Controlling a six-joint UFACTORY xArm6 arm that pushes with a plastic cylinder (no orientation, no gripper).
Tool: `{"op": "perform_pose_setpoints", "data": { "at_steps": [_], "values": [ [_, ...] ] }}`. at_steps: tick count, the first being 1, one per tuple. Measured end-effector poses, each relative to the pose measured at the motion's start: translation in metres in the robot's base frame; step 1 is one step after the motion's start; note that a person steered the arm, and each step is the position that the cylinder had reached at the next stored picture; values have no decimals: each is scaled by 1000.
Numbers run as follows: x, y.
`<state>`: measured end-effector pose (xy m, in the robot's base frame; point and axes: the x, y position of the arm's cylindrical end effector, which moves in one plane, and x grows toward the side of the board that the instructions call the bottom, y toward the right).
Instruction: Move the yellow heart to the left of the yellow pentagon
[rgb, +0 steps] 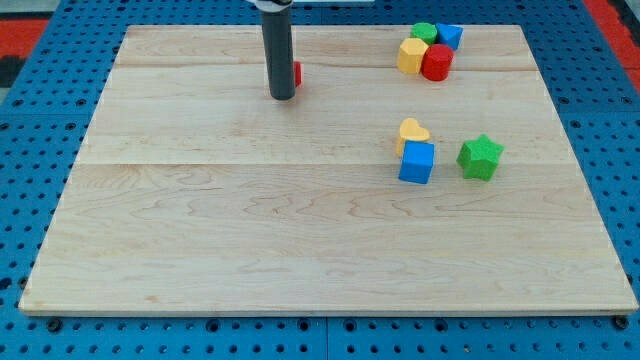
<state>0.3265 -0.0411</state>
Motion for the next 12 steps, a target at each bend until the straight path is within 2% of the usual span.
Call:
{"op": "perform_pose_setpoints", "data": {
  "at_steps": [1,2,3,4,5,6,8,11,12],
  "values": [
    [-5,37],
    [-41,21],
    [-37,-71],
    [4,-48],
    [-3,-113],
    [-19,-140],
    [-61,-130],
    [-41,-134],
    [-14,-129]
  ]
}}
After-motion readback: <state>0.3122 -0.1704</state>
